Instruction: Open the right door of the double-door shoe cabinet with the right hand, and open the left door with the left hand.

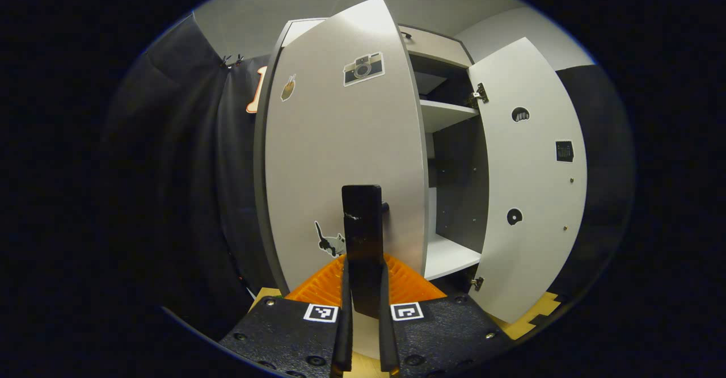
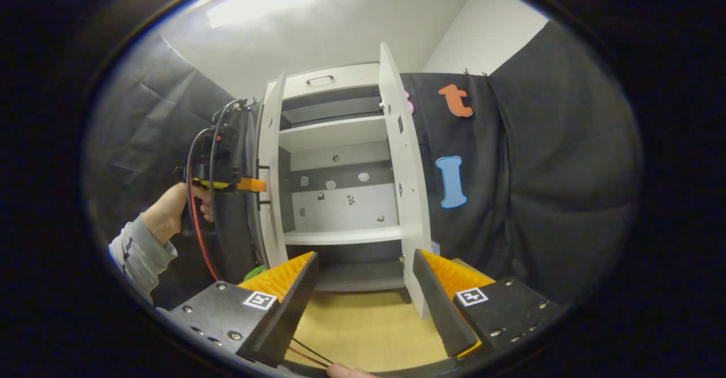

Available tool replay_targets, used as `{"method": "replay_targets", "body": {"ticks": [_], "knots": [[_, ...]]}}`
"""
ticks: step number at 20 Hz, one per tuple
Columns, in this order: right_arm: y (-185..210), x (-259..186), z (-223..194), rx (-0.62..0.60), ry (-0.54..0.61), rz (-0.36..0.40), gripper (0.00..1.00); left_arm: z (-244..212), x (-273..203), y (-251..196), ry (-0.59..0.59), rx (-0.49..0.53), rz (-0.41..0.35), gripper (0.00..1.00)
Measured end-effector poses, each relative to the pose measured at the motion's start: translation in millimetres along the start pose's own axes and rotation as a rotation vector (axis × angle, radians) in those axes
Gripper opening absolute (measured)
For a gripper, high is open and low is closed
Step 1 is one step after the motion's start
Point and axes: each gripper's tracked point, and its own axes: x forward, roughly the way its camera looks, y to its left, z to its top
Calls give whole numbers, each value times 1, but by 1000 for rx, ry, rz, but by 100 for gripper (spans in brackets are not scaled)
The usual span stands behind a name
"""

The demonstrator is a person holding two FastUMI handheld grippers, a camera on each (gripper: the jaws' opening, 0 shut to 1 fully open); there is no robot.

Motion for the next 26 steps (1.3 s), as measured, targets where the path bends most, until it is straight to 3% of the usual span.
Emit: {"method": "replay_targets", "body": {"ticks": [1, 12, 23, 24, 26], "knots": [[1, 0, -1, 0, 1, 3, 99, 0, -5, 5, -2, 9, 2, 20], [23, 5, 0, -1, -3, 23, 99, -2, -46, 67, 2, 9, 69, 13], [46, 9, -6, -28, 12, 56, 99, -6, -61, 120, -8, 28, 144, 3], [47, 9, -8, -32, 16, 57, 95, -6, -62, 124, -6, 23, 148, 3], [48, 11, -10, -38, 20, 58, 99, -8, -64, 128, -3, 20, 154, 3]]}}
